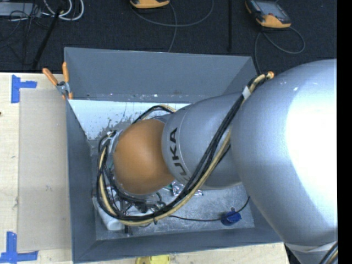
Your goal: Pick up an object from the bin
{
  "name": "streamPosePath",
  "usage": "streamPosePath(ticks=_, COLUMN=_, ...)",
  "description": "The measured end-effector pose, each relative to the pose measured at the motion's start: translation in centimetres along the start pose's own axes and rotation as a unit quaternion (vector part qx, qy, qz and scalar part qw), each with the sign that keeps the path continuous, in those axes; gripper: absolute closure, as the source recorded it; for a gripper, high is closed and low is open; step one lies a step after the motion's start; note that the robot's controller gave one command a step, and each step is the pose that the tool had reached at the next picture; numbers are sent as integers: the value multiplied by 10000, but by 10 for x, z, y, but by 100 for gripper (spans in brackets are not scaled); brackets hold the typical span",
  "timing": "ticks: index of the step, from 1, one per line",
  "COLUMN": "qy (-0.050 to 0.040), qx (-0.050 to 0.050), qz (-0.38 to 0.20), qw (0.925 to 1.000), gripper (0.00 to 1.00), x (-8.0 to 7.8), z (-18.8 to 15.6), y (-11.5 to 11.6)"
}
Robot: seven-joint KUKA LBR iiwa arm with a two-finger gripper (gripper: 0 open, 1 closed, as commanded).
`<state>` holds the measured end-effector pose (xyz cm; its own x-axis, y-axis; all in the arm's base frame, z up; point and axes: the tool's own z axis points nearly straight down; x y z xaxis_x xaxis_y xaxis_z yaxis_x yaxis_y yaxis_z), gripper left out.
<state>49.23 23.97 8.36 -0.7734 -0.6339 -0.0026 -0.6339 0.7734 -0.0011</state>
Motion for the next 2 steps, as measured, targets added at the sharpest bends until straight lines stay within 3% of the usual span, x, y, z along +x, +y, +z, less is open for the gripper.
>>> streamPosePath(ticks=1, qy=24, qx=2, qz=33, qw=10000, gripper=100, x=0, z=-12, y=-1)
streamPosePath(ticks=2, qy=-10, qx=-1, qz=67, qw=10000, gripper=100, x=-1, z=-76, y=-1)
